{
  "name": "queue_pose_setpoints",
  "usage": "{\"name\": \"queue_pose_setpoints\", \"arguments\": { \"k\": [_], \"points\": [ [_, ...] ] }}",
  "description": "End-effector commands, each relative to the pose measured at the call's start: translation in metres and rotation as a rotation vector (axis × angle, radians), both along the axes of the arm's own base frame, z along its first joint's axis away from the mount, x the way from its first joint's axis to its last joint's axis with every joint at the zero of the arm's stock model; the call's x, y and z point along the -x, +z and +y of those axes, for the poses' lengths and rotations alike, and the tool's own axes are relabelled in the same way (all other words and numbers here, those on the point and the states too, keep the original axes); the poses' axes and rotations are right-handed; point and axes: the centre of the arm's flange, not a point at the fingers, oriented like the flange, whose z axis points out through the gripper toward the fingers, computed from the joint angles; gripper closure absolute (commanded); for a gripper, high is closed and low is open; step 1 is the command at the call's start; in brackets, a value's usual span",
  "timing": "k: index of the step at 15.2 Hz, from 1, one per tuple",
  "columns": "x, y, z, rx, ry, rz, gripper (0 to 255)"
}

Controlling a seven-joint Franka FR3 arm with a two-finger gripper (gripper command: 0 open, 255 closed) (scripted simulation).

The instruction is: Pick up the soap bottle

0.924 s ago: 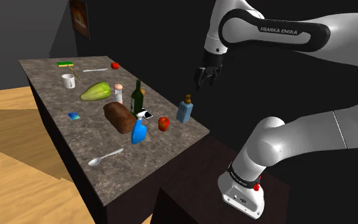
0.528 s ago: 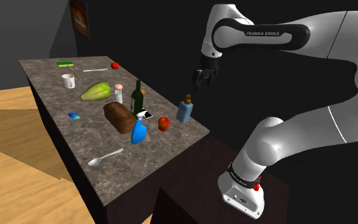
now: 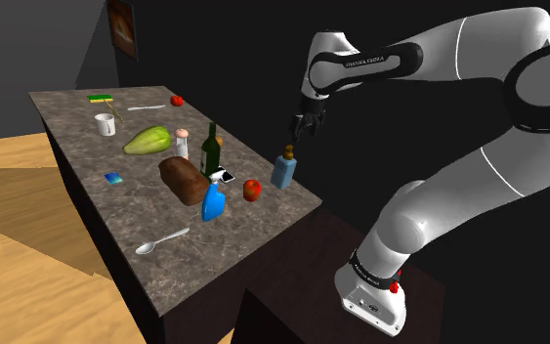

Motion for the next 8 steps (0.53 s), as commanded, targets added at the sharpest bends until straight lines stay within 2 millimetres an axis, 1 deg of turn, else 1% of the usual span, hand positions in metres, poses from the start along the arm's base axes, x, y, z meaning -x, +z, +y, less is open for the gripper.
{"name": "queue_pose_setpoints", "arguments": {
  "k": [1, 8],
  "points": [
    [-0.012, -0.013, -0.019, 0.002, 0.001, -0.001, 0],
    [-0.057, -0.061, -0.084, 0.005, 0.002, -0.001, 0]
  ]
}}
